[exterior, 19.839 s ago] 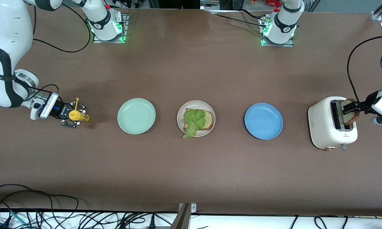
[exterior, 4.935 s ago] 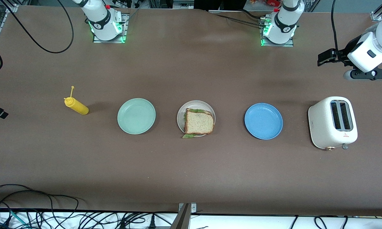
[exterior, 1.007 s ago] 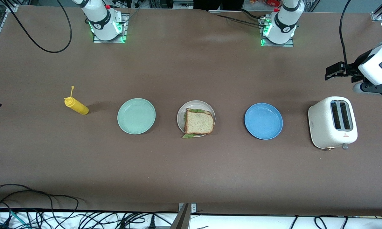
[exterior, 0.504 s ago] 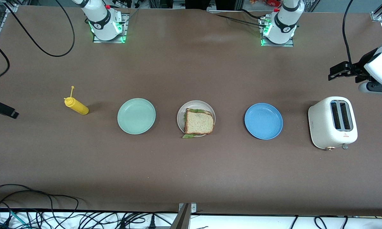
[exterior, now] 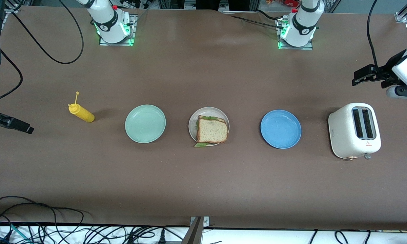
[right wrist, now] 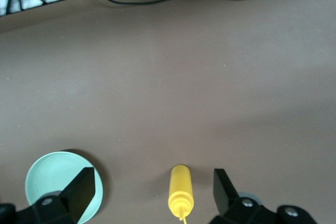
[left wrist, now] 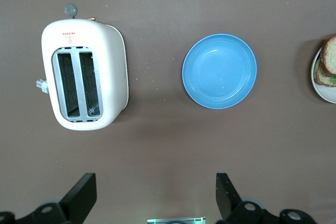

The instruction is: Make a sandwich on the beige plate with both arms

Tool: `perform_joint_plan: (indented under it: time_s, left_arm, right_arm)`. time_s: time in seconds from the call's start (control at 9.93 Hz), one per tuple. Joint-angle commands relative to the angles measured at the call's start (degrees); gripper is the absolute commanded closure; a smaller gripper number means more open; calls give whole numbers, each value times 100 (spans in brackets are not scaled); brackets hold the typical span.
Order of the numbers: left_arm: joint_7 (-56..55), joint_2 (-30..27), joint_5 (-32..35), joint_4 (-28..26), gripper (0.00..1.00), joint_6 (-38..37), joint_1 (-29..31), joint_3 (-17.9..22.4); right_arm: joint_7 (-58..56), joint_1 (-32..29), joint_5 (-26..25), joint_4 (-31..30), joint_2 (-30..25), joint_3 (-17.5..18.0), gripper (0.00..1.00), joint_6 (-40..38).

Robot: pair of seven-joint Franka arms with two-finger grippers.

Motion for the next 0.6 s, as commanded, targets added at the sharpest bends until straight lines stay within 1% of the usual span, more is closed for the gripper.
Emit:
perform_joint_plan:
  time_s: [0.0,0.1,0.4,0.5]
  left_arm:
    - [-10,55,136,138,0,-32,12,-24]
    - [-10,55,127,138,0,-40,21,-24]
    - [-10,55,118,147,0,-40,21,-15]
    - [-10,55,118,147,0,-40,21,-24]
  right_arm:
    - [303,168,-426,1,-383,16,0,-275]
    - [365,203,-482,27,-402,16,0,-284]
    - [400,221,-368,54,-429,33,0,-276]
    - [470,221,-203,54,-472,33,0,-276]
